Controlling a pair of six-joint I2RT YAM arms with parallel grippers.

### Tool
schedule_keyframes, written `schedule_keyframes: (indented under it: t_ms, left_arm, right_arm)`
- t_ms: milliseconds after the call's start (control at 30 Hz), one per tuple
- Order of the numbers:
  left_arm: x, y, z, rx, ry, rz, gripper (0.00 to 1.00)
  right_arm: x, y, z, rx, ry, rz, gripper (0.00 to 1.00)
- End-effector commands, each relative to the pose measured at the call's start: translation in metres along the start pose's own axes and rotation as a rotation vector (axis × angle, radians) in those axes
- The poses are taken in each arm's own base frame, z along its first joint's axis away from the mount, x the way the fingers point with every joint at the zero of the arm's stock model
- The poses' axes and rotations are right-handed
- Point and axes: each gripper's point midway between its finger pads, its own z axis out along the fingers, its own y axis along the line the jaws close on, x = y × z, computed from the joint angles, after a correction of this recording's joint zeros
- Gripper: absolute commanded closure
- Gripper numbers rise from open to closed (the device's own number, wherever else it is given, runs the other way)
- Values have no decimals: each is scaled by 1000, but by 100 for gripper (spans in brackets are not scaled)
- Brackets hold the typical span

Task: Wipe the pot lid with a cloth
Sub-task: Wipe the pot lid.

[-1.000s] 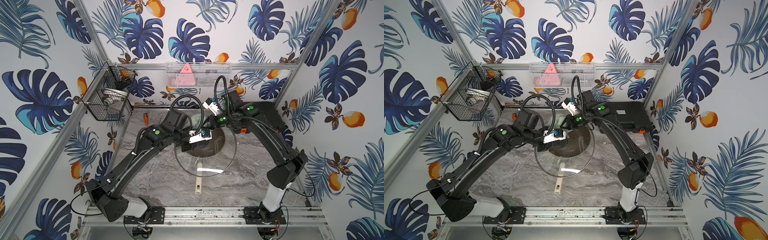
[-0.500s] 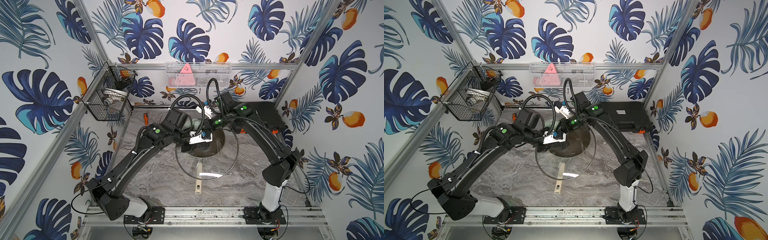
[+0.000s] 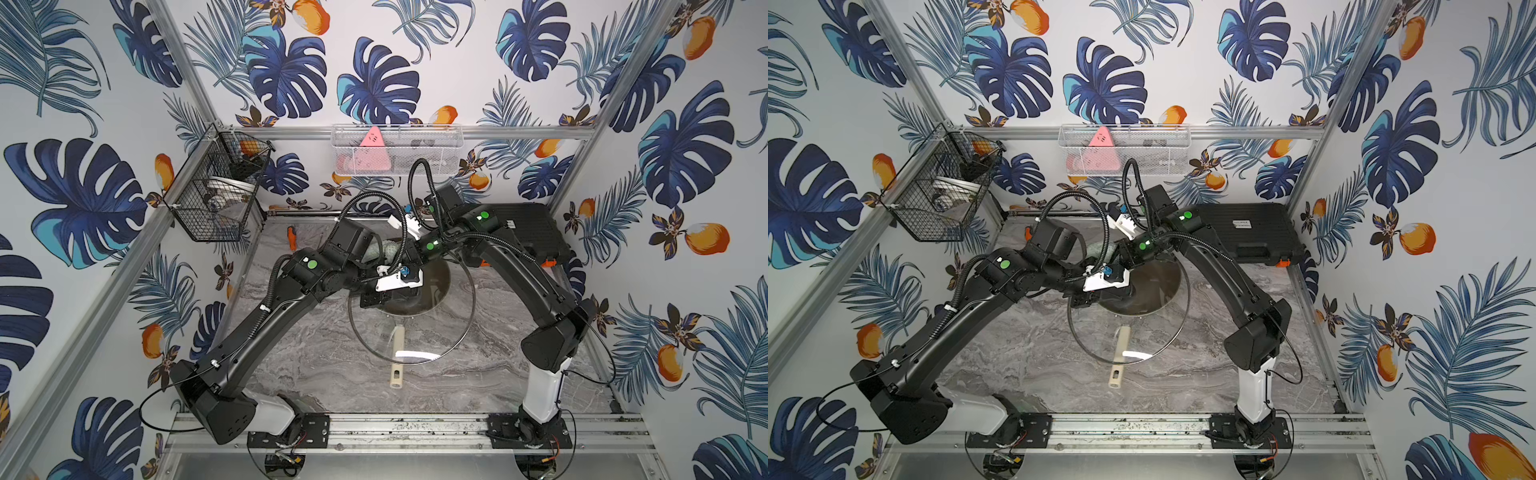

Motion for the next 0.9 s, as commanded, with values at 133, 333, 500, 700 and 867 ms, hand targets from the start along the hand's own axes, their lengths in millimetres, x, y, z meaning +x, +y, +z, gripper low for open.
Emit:
schedule_keyframes:
  t_ms: [133, 333, 500, 700, 867]
  left_arm:
    - [-24, 20, -8, -101, -101, 67, 100]
    - [-19, 33, -6, -159, -72, 22, 100]
    - [-15, 47, -7, -201, -65, -32, 100]
    - [-12, 65, -11, -251, -69, -96, 100]
    - [-7, 82, -13, -291, -56, -164, 100]
  right_arm:
    - [-6, -35, -18, 258, -44, 34, 100]
    - [-3, -53, -32, 382, -66, 53, 100]
    - [3, -63, -44, 434, -74, 66, 100]
    - [13, -68, -58, 474, -88, 82, 100]
    - [25, -68, -66, 487, -91, 93, 100]
